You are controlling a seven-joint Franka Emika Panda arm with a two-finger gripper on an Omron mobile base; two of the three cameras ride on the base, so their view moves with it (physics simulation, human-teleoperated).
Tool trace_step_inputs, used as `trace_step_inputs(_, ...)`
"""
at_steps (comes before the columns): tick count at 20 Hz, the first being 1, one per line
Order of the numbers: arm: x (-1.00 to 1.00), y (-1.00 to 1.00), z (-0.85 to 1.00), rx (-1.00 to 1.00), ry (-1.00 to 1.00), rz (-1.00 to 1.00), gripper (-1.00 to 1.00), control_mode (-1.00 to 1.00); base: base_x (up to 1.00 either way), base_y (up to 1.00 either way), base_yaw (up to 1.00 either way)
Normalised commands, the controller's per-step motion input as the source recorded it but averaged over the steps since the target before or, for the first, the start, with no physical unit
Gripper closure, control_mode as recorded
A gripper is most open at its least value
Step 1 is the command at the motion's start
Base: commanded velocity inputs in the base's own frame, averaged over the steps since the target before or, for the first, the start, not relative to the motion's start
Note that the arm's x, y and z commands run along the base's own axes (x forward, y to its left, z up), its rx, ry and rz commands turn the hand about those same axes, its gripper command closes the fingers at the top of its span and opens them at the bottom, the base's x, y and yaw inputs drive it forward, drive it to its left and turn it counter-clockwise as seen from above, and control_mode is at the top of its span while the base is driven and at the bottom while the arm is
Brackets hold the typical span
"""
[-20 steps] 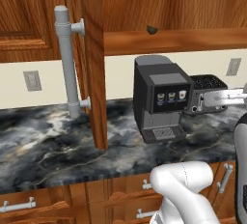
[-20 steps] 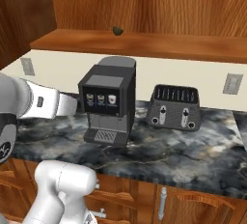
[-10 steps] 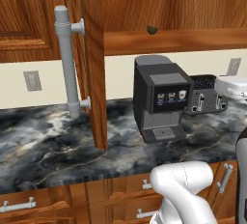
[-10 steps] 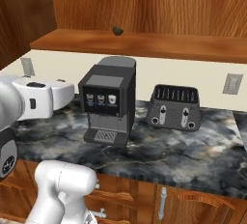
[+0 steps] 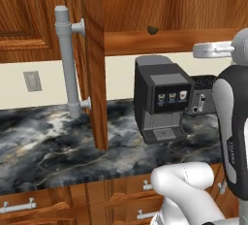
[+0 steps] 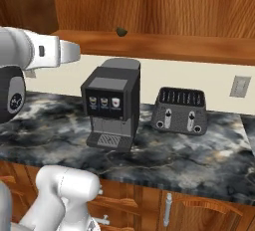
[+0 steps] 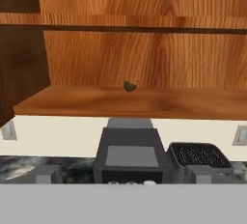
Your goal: Pick the kiwis from the cabinet and place them in one bowl. Pick the pear from the sink and place it in the other bowl.
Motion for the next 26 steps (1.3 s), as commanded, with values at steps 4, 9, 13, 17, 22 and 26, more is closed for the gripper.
trace_step_inputs(4, 0.72, 0.01, 0.01, -0.02, 0.16, 0.00, -1.00, -1.00, 0.00, 0.00, 0.00)
trace_step_inputs(9, 0.61, 0.00, -0.16, 0.00, 0.04, 0.00, -1.00, -1.00, 0.00, 0.00, 0.00)
trace_step_inputs(13, 0.35, 0.00, -0.61, -0.01, -0.01, 0.00, -1.00, -1.00, 0.00, 0.00, 0.00)
trace_step_inputs(17, 0.39, 0.00, -0.49, 0.00, -0.01, 0.00, -1.00, -1.00, 0.00, 0.00, 0.00)
trace_step_inputs(22, 0.47, -0.01, 0.08, 0.00, 0.03, 0.00, -1.00, -1.00, 0.00, 0.00, 0.00)
trace_step_inputs(26, 0.49, -0.01, 0.24, 0.00, 0.11, 0.00, -1.00, -1.00, 0.00, 0.00, 0.00)
